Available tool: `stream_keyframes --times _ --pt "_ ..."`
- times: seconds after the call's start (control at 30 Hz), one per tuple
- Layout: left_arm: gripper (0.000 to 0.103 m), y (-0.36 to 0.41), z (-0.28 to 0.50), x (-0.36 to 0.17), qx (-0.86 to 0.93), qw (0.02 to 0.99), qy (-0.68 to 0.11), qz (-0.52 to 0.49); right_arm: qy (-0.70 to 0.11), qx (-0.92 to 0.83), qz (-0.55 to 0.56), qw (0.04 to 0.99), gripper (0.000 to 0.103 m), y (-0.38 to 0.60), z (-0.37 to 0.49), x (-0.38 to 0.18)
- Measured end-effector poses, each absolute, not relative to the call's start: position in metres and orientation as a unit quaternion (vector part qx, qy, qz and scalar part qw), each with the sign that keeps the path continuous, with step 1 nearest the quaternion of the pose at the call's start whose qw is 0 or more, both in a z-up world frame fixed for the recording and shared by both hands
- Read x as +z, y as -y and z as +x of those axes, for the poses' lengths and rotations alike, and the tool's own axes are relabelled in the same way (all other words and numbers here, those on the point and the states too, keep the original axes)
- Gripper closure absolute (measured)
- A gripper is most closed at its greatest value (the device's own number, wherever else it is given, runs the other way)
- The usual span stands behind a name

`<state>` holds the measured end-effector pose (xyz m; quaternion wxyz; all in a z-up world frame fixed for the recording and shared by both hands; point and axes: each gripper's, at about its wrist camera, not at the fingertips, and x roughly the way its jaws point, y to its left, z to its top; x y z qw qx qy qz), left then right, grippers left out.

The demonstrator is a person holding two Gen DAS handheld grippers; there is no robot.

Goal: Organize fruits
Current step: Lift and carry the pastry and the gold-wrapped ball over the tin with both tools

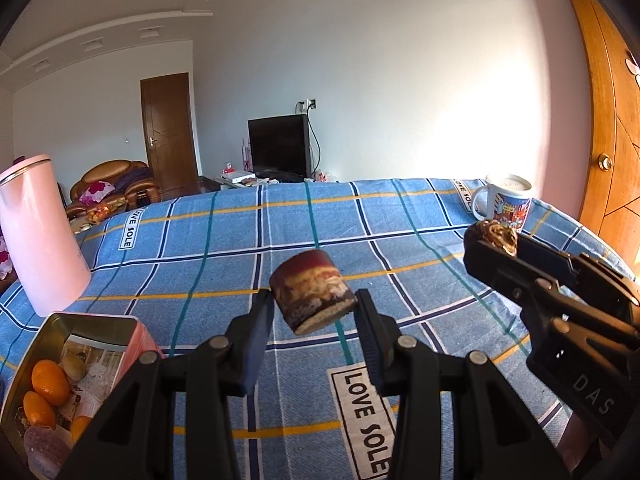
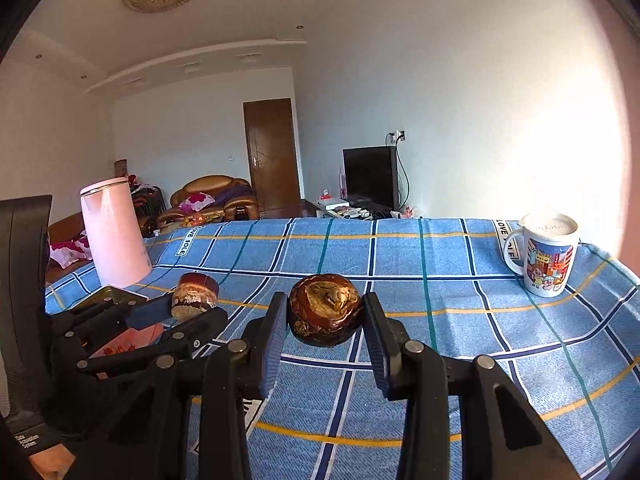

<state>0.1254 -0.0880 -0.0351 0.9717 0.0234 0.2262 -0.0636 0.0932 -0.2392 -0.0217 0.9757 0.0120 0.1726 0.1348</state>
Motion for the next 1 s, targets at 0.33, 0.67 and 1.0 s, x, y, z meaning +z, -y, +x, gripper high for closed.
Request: stream_keyframes --times 0.33,0.67,1.0 --pt "0.06 0.077 0.112 -0.033 -0.055 0.977 -0.204 0.024 -0.15 0.134 -0.012 0.979 0.063 0.23 0.083 -0.019" --pt "0.06 0.05 0.097 -0.029 -0.052 0.978 -0.201 0.017 -0.17 0.154 -0.011 0.973 0.063 0.214 0.088 -0.018" --pt "0.06 0.0 0.08 -0.018 -0.025 0.978 -0.206 -0.002 -0.186 0.226 -0.007 0.956 0.063 0.16 0.089 0.001"
